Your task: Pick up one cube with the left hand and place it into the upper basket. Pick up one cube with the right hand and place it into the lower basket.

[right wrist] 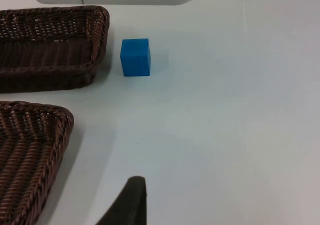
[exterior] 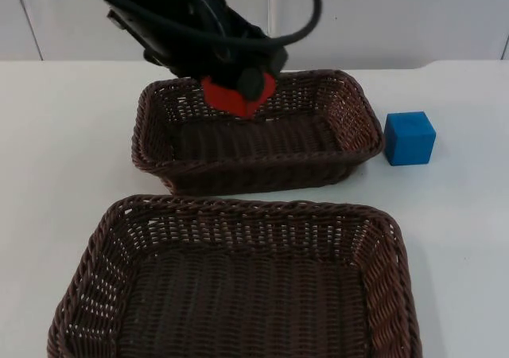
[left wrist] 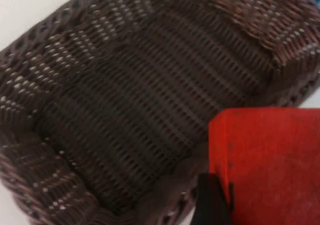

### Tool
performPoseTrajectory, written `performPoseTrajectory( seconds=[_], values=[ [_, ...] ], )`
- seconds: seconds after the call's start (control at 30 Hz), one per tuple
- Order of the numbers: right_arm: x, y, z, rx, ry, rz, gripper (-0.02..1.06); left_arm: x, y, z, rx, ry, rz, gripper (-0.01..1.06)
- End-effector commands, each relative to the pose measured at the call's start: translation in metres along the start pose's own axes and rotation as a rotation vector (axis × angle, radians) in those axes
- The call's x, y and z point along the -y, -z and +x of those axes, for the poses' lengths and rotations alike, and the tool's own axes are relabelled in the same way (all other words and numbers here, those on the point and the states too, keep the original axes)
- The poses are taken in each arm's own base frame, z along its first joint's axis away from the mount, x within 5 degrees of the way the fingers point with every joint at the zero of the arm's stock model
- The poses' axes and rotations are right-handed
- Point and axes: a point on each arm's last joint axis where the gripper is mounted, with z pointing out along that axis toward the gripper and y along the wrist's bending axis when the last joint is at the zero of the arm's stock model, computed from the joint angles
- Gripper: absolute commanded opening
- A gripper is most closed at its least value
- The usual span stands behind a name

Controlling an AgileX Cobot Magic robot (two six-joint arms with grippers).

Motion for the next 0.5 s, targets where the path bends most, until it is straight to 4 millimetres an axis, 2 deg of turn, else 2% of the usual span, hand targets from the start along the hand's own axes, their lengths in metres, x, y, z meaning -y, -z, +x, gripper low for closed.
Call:
performPoseTrajectory(
  seconds=[0.0,0.27,0.47],
  values=[
    [0.0,0.0,0.001,0.002,0.002,-0.002,1.05,-0.006,0.006,-0.004,0.045,0.038,-0.005,0.0],
    [0.0,0.0,0.001,0.002,0.002,-0.002,1.05,-0.023,0.005,-0.007,0.093,0.093,-0.031,0.0],
    [0.0,0.0,0.001,0.002,0.004,0.0,1.05,-0.027,-0.015,-0.002,0.081,0.11,-0.038,0.0]
  ],
)
